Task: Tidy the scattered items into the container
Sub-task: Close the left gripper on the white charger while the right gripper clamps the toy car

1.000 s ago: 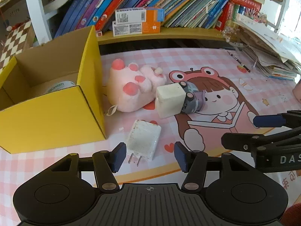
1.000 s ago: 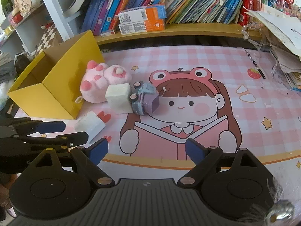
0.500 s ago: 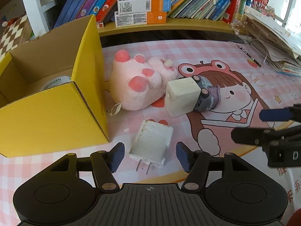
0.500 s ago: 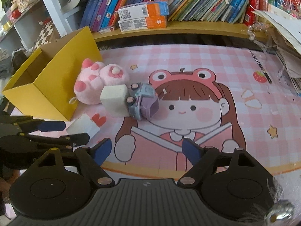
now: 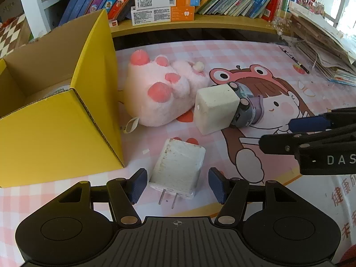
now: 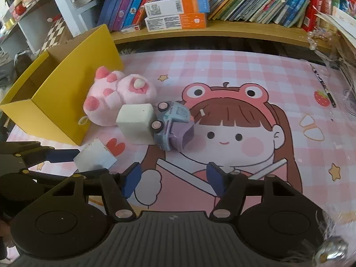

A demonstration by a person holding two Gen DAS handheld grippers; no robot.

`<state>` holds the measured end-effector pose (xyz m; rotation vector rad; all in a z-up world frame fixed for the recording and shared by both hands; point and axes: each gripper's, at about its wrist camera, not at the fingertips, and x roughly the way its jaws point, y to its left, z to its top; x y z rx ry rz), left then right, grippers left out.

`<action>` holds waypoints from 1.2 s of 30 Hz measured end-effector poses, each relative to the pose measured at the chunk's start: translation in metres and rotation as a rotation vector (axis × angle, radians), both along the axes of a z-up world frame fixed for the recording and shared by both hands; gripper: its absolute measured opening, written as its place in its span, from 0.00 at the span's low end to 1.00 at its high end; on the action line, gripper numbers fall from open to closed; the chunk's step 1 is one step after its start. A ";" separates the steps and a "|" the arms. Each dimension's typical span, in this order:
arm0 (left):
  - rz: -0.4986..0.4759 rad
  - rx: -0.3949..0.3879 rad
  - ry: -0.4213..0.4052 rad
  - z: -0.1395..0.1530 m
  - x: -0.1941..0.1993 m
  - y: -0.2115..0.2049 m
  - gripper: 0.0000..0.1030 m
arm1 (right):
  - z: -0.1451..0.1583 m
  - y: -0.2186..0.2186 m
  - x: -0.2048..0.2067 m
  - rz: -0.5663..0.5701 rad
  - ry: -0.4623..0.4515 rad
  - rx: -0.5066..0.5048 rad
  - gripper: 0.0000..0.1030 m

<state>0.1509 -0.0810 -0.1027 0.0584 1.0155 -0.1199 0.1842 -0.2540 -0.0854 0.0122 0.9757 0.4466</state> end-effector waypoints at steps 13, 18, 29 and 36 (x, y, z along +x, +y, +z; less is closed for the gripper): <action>-0.012 -0.015 0.007 -0.003 0.003 0.001 0.59 | -0.009 0.015 0.019 0.047 0.014 -0.003 0.56; -0.019 -0.032 0.011 -0.004 0.005 0.003 0.58 | -0.012 0.020 0.027 0.058 0.006 -0.006 0.55; -0.016 -0.032 0.009 -0.006 0.007 0.004 0.57 | -0.015 0.017 0.045 0.028 -0.011 -0.005 0.51; -0.026 -0.028 0.006 -0.006 0.010 0.003 0.57 | -0.016 0.021 0.048 0.032 -0.025 -0.003 0.49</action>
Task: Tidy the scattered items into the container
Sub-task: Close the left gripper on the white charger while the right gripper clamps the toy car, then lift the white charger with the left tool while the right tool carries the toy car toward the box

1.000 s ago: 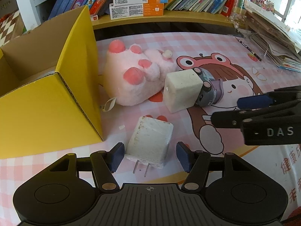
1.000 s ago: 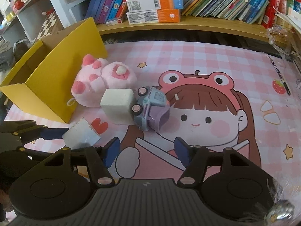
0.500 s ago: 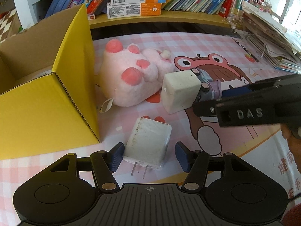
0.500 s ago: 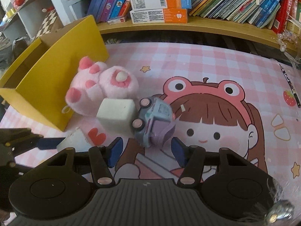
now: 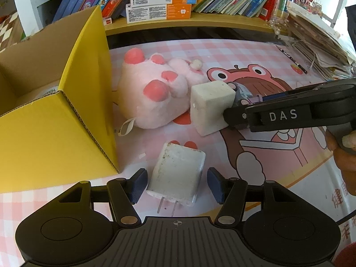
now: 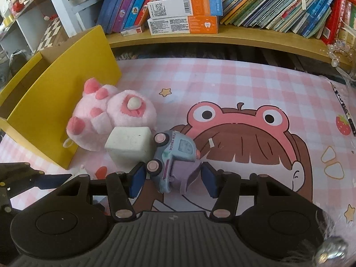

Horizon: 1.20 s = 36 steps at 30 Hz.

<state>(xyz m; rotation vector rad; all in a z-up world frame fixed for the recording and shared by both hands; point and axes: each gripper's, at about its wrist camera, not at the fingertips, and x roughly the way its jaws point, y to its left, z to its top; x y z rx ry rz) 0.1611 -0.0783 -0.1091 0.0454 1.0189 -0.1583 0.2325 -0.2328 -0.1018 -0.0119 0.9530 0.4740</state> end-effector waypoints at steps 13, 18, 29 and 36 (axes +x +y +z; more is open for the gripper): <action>-0.001 -0.001 0.000 0.001 -0.001 0.000 0.46 | 0.002 -0.005 -0.006 -0.009 0.019 0.009 0.46; -0.004 -0.009 -0.006 0.004 -0.005 -0.001 0.45 | 0.007 -0.010 -0.012 -0.019 0.022 0.020 0.45; 0.001 -0.020 -0.049 0.019 -0.019 -0.001 0.44 | 0.017 -0.021 -0.035 -0.022 0.024 0.029 0.34; 0.010 -0.028 -0.071 0.028 -0.031 0.000 0.43 | 0.018 -0.027 -0.051 -0.027 0.031 0.016 0.34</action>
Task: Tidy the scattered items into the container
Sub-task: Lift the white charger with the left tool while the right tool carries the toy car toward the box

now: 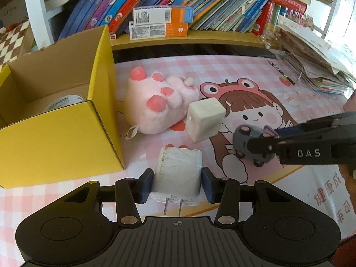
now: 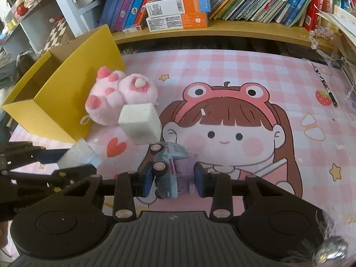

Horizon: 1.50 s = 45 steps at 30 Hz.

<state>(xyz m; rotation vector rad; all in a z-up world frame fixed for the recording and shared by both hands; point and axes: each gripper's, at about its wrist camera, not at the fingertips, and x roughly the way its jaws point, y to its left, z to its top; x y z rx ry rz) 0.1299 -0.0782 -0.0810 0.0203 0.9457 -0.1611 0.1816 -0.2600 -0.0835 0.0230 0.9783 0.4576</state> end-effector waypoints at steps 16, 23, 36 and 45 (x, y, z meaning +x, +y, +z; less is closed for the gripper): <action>-0.010 -0.010 -0.047 0.017 -0.021 -0.002 0.43 | 0.014 -0.002 -0.026 0.014 -0.026 -0.003 0.34; -0.010 -0.011 -0.050 0.019 -0.031 -0.001 0.43 | 0.019 -0.002 -0.035 0.013 -0.037 -0.001 0.34; -0.014 -0.016 -0.063 0.022 -0.045 0.006 0.43 | 0.025 0.006 -0.050 0.013 -0.054 -0.001 0.34; -0.026 -0.036 -0.089 0.029 -0.058 0.027 0.43 | 0.034 0.025 -0.063 -0.004 -0.080 -0.018 0.34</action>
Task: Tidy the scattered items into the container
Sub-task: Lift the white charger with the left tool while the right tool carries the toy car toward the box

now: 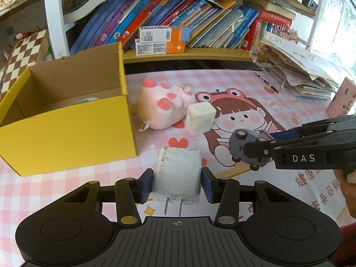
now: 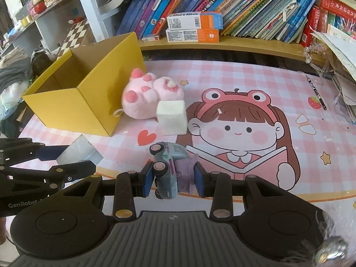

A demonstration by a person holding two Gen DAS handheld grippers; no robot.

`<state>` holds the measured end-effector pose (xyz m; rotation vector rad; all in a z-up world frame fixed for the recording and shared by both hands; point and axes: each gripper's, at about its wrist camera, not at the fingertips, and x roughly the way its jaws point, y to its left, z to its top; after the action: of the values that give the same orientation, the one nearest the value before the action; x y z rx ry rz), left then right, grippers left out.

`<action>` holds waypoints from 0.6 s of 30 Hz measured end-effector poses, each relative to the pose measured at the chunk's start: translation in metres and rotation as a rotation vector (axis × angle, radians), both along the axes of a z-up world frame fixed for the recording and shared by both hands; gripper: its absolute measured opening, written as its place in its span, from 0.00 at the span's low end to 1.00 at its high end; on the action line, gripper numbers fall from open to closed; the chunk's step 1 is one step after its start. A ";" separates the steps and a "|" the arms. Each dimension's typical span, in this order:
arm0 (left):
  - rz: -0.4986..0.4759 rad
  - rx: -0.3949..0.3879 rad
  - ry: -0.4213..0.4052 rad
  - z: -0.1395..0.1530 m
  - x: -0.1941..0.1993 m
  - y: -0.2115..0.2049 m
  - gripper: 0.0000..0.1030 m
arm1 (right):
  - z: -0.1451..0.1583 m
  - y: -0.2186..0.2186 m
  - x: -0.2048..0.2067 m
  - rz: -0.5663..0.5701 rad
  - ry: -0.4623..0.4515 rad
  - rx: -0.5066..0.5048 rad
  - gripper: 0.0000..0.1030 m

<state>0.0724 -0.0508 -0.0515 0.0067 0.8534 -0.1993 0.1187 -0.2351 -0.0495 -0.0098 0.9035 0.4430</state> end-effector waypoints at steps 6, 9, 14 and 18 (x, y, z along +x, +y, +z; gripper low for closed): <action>-0.026 -0.010 -0.020 0.010 -0.010 0.024 0.43 | 0.008 0.024 -0.015 -0.009 -0.022 -0.005 0.34; -0.041 -0.011 -0.026 0.012 -0.014 0.035 0.43 | 0.011 0.036 -0.022 -0.017 -0.029 -0.008 0.34; -0.063 -0.017 -0.038 0.016 -0.017 0.053 0.43 | 0.016 0.053 -0.031 -0.040 -0.044 -0.011 0.34; -0.084 -0.020 -0.057 0.021 -0.018 0.065 0.43 | 0.021 0.065 -0.036 -0.057 -0.061 -0.011 0.34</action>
<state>0.0539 0.0147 -0.0301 0.0300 0.7945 -0.2852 0.0826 -0.1700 -0.0282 -0.0075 0.8437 0.3823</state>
